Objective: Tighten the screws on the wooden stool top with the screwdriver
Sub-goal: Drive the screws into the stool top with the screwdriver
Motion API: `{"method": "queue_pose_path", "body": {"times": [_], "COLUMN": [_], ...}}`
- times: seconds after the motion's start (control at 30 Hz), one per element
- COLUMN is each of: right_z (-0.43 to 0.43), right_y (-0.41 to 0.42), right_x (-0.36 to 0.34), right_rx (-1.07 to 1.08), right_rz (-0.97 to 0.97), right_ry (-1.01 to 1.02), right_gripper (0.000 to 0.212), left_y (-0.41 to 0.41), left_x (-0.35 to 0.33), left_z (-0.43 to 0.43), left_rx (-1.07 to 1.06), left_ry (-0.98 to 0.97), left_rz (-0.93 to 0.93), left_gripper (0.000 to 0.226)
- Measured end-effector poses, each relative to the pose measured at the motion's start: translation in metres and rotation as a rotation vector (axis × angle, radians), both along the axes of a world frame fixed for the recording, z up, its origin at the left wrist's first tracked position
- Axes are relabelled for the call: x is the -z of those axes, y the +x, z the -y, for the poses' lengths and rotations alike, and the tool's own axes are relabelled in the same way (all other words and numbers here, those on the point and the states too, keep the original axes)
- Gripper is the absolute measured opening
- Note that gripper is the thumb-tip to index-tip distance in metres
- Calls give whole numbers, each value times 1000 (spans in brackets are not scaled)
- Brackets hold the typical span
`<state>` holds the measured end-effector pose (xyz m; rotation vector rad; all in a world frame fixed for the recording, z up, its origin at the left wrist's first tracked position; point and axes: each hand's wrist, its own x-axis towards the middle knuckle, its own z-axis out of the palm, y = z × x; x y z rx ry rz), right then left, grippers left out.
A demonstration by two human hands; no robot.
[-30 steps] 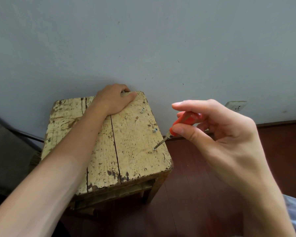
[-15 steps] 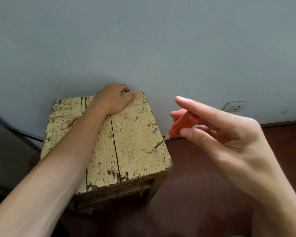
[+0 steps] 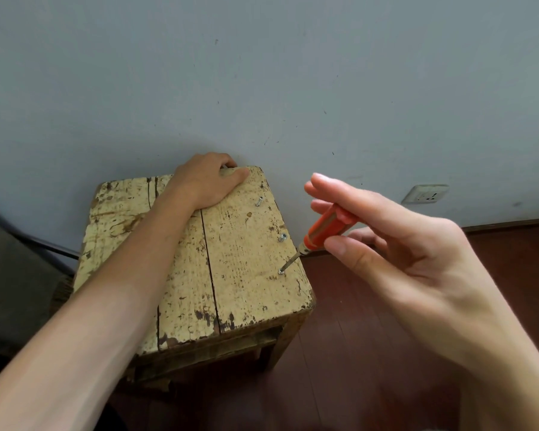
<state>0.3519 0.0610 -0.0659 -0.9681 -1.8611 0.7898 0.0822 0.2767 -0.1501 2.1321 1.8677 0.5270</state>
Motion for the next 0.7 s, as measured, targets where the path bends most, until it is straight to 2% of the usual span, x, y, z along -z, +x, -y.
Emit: {"method": "queue_pose_path", "body": {"times": [0.1,0.5,0.7], "right_z": [0,-7,-3], "right_y": [0,-13,0], "right_x": [0,9,3], "right_rx": [-3,111,17], "right_rz": [-22,-2,26], "right_ry": [-14,126,50], "right_gripper": [56,35,48], "left_y": [0,-2,-1], "left_x": [0,2,1], "left_z": [-1,-2,-1], "left_rx": [3,-9,-9], "left_ry": [2,-10,-12], "left_rz": [-2,13,21], "left_gripper": [53,54,53]}}
